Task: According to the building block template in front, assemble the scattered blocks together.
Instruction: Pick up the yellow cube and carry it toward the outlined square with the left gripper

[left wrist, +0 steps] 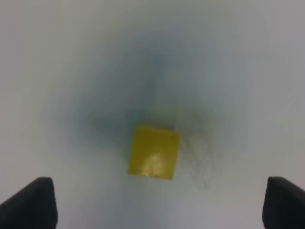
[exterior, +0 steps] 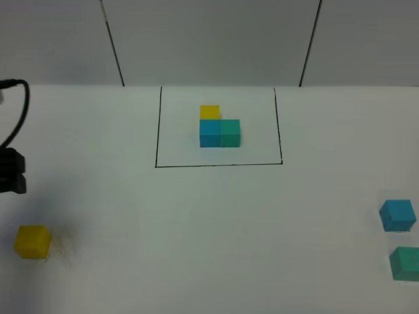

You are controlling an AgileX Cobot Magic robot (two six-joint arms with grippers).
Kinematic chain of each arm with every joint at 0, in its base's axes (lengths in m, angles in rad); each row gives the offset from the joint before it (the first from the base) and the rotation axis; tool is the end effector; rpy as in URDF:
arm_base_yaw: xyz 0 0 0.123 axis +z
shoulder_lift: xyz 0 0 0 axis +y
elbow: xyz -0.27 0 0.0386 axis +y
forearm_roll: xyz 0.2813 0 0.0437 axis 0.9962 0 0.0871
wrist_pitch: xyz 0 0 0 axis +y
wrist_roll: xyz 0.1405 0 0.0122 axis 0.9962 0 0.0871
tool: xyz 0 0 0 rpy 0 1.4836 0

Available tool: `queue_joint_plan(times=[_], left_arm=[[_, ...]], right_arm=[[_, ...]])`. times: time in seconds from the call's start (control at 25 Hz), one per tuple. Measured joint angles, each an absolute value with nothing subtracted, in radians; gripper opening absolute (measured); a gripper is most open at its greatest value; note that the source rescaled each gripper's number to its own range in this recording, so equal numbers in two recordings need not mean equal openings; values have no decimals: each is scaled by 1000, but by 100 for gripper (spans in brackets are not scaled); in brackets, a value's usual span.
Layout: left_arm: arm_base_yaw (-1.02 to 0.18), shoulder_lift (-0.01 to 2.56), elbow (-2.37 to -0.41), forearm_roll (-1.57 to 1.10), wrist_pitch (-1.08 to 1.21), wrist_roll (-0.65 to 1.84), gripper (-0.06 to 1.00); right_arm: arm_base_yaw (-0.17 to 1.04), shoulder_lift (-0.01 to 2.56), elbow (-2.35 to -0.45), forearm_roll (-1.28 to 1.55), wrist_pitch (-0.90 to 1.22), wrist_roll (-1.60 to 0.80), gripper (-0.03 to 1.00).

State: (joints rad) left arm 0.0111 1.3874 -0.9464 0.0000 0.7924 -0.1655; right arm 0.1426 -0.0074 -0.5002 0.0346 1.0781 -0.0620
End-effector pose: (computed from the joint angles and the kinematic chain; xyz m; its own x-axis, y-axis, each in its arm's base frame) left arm 0.3198 0.0035 0.1864 -0.8969 -0.1747 -0.4063 -0.1611 0.9846 -0.0679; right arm 0.0777 0.0155 0.2690 -0.4516 -0.1109 -0.8853 -0.1896 0.9815 -0.0263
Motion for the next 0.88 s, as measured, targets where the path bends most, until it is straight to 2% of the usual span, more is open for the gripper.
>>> queue_joint_plan(times=[0.32, 0.68, 0.88], left_arm=[[11, 1589, -935, -85, 732, -81, 86], [11, 1609, -759, -71, 533, -68, 82], [11, 1610, -740, -48, 481, -68, 80]], right_arm=[[143, -7, -500, 35, 1078, -62, 0], [143, -7, -500, 35, 1078, -62, 0], [143, -7, -500, 35, 1078, -62, 0]])
